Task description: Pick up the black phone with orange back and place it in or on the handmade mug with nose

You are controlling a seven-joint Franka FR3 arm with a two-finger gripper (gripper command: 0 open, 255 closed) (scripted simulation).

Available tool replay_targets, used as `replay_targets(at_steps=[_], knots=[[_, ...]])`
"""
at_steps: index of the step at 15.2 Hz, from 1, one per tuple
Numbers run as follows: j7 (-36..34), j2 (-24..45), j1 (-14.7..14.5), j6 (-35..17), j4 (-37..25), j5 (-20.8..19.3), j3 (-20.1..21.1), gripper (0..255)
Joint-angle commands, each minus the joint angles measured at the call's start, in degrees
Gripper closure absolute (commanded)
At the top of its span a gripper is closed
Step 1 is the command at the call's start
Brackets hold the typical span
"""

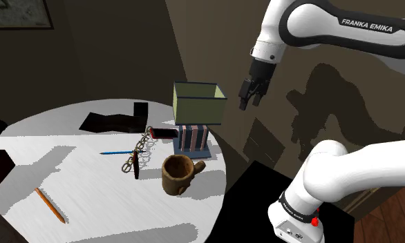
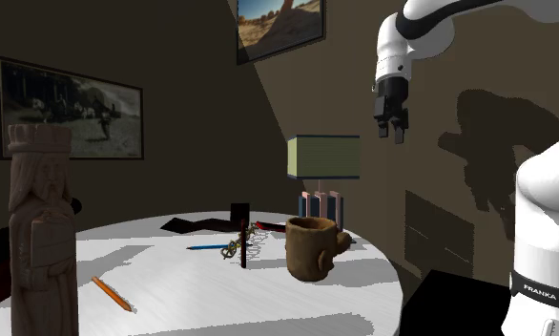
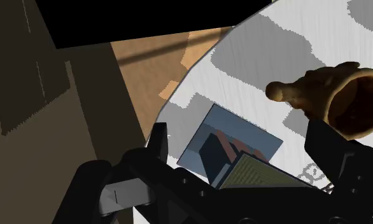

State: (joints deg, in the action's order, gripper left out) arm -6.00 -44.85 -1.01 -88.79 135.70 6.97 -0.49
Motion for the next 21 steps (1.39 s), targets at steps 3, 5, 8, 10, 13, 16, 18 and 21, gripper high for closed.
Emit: replay_targets(at_steps=[3, 5, 8, 10, 13, 16, 18, 21], knots=[[0.88, 3.3, -1.2, -3.14, -0.32, 0.44, 1.14, 0], [1.75, 6.73, -2.34, -6.14, -0.91, 0.81, 2.3, 0], [2.95, 12.05, -3.94, -10.36, -2.25, 1.18, 4.07, 0], [3.7, 15.69, -4.92, -12.97, -3.44, 1.28, 5.27, 0], [4.68, 21.23, -6.24, -16.56, -5.65, 1.18, 7.14, 0], [5.48, 26.84, -7.34, -19.73, -8.32, 0.73, 9.13, 0], [5.85, 30.62, -8.14, -21.61, -10.35, 0.16, 10.36, 0], [6.2, 36.31, -9.35, -24.07, -13.74, -1.1, 12.15, 0]])
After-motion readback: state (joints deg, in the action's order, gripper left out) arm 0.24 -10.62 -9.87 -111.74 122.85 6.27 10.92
